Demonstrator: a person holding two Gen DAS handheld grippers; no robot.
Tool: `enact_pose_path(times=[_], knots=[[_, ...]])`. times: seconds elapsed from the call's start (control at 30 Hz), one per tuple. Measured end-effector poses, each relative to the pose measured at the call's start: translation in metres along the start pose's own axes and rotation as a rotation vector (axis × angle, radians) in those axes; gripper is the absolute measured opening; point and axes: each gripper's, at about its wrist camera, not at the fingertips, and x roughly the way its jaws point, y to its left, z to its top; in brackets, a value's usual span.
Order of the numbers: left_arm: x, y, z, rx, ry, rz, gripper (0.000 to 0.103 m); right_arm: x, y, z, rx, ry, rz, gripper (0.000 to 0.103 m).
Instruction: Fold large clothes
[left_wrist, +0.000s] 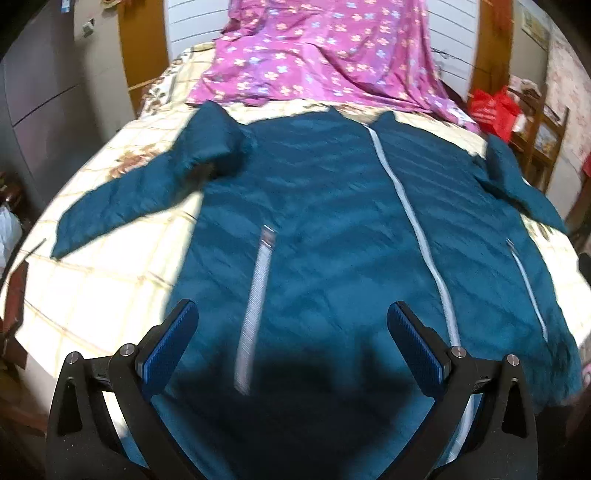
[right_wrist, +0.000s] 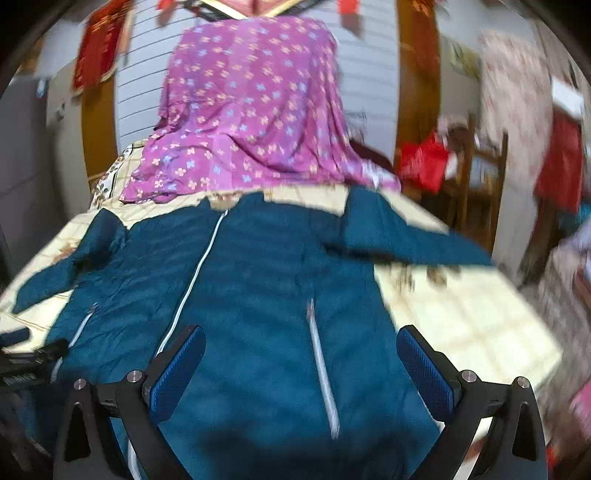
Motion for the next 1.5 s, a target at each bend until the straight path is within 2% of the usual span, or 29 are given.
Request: enact_pose_path(times=[0.1, 0.13, 0.2, 0.27, 0.33, 0.4, 0.5, 0.6, 0.67, 0.7, 0.73, 0.83, 0.9, 0.97, 1.0, 1.07, 1.1, 1.13, 1.2, 1.27, 1.4, 1.47, 1.5], knots=[[0.012, 0.032, 0.026, -0.024, -0.015, 0.027, 0.103, 0.018, 0.003, 0.023, -0.032, -0.036, -0.001, 0.103], [0.019, 0.049, 0.036, -0.04, 0.002, 0.035, 0.103, 0.025, 0.003, 0.027, -0.039, -0.047, 0.002, 0.103], [0.029, 0.087, 0.051, -0.087, 0.005, 0.098, 0.103, 0.04, 0.003, 0.025, -0.066, -0.059, -0.036, 0.103], [0.036, 0.123, 0.06, -0.115, -0.023, 0.143, 0.103, 0.052, 0.0, 0.014, -0.049, -0.013, -0.037, 0.103], [0.049, 0.169, 0.069, -0.135, -0.042, 0.225, 0.103, 0.064, -0.003, 0.01, -0.004, 0.054, -0.01, 0.103], [0.068, 0.228, 0.076, -0.174, -0.042, 0.29, 0.103, 0.066, -0.007, 0.01, 0.024, 0.05, 0.008, 0.103], [0.098, 0.31, 0.075, -0.292, 0.016, 0.334, 0.103, 0.071, -0.009, 0.01, 0.029, 0.069, 0.012, 0.103], [0.121, 0.372, 0.061, -0.396, 0.066, 0.353, 0.102, 0.075, -0.006, 0.009, 0.021, 0.083, 0.008, 0.103], [0.131, 0.394, 0.052, -0.455, 0.089, 0.352, 0.101, 0.079, -0.005, 0.009, 0.018, 0.098, 0.007, 0.103], [0.137, 0.402, 0.048, -0.489, 0.106, 0.314, 0.099, 0.081, -0.004, 0.008, 0.018, 0.107, 0.006, 0.103], [0.147, 0.406, 0.044, -0.528, 0.124, 0.237, 0.095, 0.084, -0.005, 0.008, 0.021, 0.116, 0.006, 0.103], [0.15, 0.392, 0.05, -0.467, 0.093, 0.196, 0.092, 0.091, -0.006, 0.007, 0.036, 0.142, 0.0, 0.103], [0.157, 0.377, 0.057, -0.402, 0.104, 0.182, 0.092, 0.096, -0.007, 0.007, 0.047, 0.161, -0.003, 0.103], [0.161, 0.366, 0.063, -0.378, 0.104, 0.166, 0.09, 0.101, -0.008, 0.006, 0.055, 0.177, -0.006, 0.103], [0.163, 0.364, 0.064, -0.372, 0.098, 0.169, 0.081, 0.102, -0.008, 0.006, 0.056, 0.181, -0.008, 0.103], [0.158, 0.367, 0.064, -0.389, 0.071, 0.167, 0.04, 0.102, -0.008, 0.006, 0.054, 0.183, -0.01, 0.103], [0.158, 0.371, 0.063, -0.419, 0.067, 0.118, 0.016, 0.102, -0.009, 0.006, 0.054, 0.182, -0.009, 0.103], [0.157, 0.374, 0.064, -0.447, 0.063, 0.092, 0.014, 0.102, -0.009, 0.006, 0.055, 0.181, -0.007, 0.103], [0.148, 0.375, 0.066, -0.439, 0.034, 0.121, 0.012, 0.103, -0.01, 0.006, 0.059, 0.179, -0.009, 0.103], [0.13, 0.379, 0.069, -0.446, -0.009, 0.178, 0.012, 0.102, -0.013, 0.006, 0.068, 0.176, -0.006, 0.103], [0.089, 0.405, 0.079, -0.571, -0.062, 0.338, 0.012, 0.1, -0.019, 0.005, 0.073, 0.168, -0.014, 0.103], [0.072, 0.41, 0.088, -0.606, -0.08, 0.35, 0.012, 0.099, -0.025, 0.004, 0.079, 0.168, -0.021, 0.103], [0.066, 0.405, 0.093, -0.588, -0.077, 0.36, 0.012, 0.098, -0.029, 0.003, 0.086, 0.169, -0.024, 0.103]])
